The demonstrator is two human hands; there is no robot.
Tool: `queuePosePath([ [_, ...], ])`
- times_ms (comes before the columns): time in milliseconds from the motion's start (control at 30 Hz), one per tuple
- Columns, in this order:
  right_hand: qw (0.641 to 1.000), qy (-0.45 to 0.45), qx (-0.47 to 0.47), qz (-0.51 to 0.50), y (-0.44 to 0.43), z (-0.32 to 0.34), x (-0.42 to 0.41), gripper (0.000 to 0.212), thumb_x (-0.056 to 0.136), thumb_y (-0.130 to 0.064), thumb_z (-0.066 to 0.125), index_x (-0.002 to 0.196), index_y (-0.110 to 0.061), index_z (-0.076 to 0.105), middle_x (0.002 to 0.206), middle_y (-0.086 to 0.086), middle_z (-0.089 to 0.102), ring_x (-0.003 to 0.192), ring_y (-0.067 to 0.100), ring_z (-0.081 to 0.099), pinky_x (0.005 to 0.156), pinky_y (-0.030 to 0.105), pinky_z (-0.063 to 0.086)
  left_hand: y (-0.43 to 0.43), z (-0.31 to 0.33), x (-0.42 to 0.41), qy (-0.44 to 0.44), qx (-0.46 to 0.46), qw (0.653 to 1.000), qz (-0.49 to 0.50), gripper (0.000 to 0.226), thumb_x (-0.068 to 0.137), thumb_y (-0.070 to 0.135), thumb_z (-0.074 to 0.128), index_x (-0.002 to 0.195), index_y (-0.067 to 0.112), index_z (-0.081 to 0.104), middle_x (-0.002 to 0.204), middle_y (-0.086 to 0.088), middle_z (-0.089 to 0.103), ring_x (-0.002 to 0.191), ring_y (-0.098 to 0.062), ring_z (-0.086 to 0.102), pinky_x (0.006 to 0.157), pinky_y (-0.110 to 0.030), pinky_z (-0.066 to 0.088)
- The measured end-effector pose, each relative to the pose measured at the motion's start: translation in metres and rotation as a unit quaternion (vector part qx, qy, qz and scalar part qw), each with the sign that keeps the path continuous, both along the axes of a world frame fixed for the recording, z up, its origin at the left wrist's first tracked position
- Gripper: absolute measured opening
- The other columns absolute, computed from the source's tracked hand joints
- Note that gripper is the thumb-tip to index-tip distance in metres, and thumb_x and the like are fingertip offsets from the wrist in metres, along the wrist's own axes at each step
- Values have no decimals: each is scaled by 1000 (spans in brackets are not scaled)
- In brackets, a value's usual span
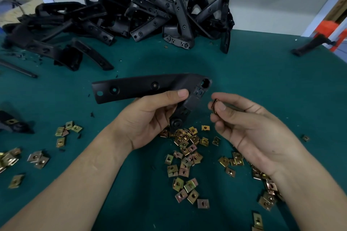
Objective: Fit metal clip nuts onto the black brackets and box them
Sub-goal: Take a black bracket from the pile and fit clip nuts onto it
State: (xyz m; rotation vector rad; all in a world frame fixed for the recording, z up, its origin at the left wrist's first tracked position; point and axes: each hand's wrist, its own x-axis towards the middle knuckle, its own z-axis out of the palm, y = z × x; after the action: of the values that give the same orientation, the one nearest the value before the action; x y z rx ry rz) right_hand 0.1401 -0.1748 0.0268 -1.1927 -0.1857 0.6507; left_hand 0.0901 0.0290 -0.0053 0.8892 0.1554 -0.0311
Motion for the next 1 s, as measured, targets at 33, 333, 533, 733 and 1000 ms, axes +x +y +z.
queuePosePath([
  [33, 1000, 2, 0, 2, 0, 0, 0, 25, 66, -13, 75, 89, -17, 83, 90, 7, 76, 73, 11, 71, 64, 18, 56, 0, 0, 0, 0, 0, 1000, 0, 71, 69, 17, 81, 134, -3, 60, 133, -23, 64, 131, -36, 57, 113, -44, 42],
  [333, 1000, 2, 9, 19, 3, 0, -3, 17, 71, -12, 71, 85, -16, 80, 89, 10, 74, 73, 11, 69, 64, 18, 56, 0, 0, 0, 6, 9, 1000, 6, 61, 77, 11, 76, 134, -5, 60, 131, -22, 65, 129, -36, 57, 116, -46, 39],
  [533, 998, -35, 15, 58, 1, -1, -2, 30, 69, -8, 69, 96, -16, 82, 95, 6, 76, 74, 11, 69, 71, 20, 57, -1, 1, -1, 5, 8, 1000, 5, 59, 77, 13, 74, 132, -4, 62, 129, -22, 67, 128, -37, 58, 109, -44, 46],
  [733, 997, -41, 9, 60, 0, -3, -1, 31, 68, -15, 75, 98, -18, 81, 88, 2, 71, 74, 11, 67, 69, 20, 55, 0, 0, -1, 5, 16, 1000, 0, 62, 76, 14, 75, 134, -4, 60, 131, -23, 65, 129, -38, 57, 112, -46, 43],
  [1000, 998, -9, -4, 63, 2, -3, -2, 27, 68, -17, 75, 95, -15, 81, 85, 5, 71, 72, 10, 67, 66, 19, 55, 0, 1, -1, -6, 3, 1000, -2, 57, 77, 11, 78, 131, -4, 63, 127, -22, 68, 118, -32, 66, 106, -41, 49],
])
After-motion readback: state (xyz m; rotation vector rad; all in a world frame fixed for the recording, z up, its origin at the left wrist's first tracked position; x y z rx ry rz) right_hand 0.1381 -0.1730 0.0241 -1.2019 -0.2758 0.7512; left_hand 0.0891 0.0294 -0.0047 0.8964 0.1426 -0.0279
